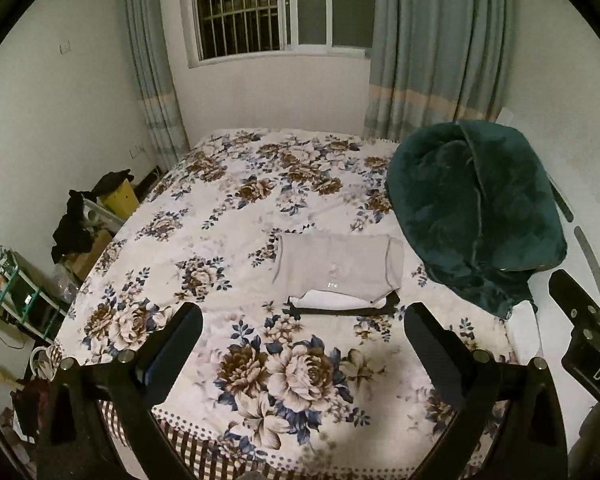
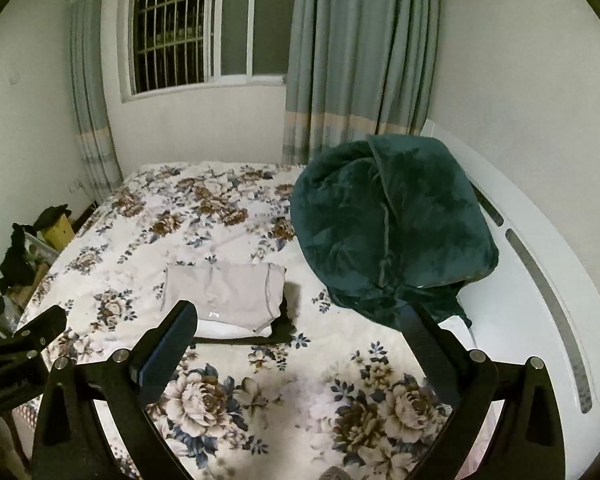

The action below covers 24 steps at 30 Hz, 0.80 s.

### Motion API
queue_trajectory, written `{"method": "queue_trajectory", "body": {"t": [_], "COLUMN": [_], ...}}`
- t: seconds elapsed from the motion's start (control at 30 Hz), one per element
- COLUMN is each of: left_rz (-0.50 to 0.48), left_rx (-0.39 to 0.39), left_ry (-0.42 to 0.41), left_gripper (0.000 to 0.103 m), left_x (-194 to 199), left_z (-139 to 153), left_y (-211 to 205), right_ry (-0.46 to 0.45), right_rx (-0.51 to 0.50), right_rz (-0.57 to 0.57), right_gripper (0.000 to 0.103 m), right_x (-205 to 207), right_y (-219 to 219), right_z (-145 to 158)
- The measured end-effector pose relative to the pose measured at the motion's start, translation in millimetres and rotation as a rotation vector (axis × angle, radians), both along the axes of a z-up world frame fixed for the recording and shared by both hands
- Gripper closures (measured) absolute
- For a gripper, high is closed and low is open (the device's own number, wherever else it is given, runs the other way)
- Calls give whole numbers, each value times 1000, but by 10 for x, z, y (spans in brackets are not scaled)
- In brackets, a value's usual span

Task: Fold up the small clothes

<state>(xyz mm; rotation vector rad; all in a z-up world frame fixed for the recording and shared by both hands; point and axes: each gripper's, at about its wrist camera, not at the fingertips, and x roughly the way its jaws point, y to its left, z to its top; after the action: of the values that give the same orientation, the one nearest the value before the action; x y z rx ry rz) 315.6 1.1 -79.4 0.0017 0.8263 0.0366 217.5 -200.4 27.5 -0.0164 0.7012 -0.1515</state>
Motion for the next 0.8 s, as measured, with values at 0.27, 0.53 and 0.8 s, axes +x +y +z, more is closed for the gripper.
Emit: {"method": "queue_trajectory", "body": {"t": [0.27,0.53,0.8], "left_rz": [6,15,43], "left_rx": [-37,-38,-24], "left_ry": [-42,-64,-82], "left_gripper": [0,0,0], "left_x": [-415,-600,-651], "left_z": [284,397,439], "left_y": [-12,-23,12], "right_ry": [-73,-112,-107], "right_rx": [-3,-11,-10], "right_rz": [31,42,45], "right_gripper": [0,0,0], "right_x": [-590,-829,-839], "right_y": [27,-5,-6], "right_z": [444,680,674]}}
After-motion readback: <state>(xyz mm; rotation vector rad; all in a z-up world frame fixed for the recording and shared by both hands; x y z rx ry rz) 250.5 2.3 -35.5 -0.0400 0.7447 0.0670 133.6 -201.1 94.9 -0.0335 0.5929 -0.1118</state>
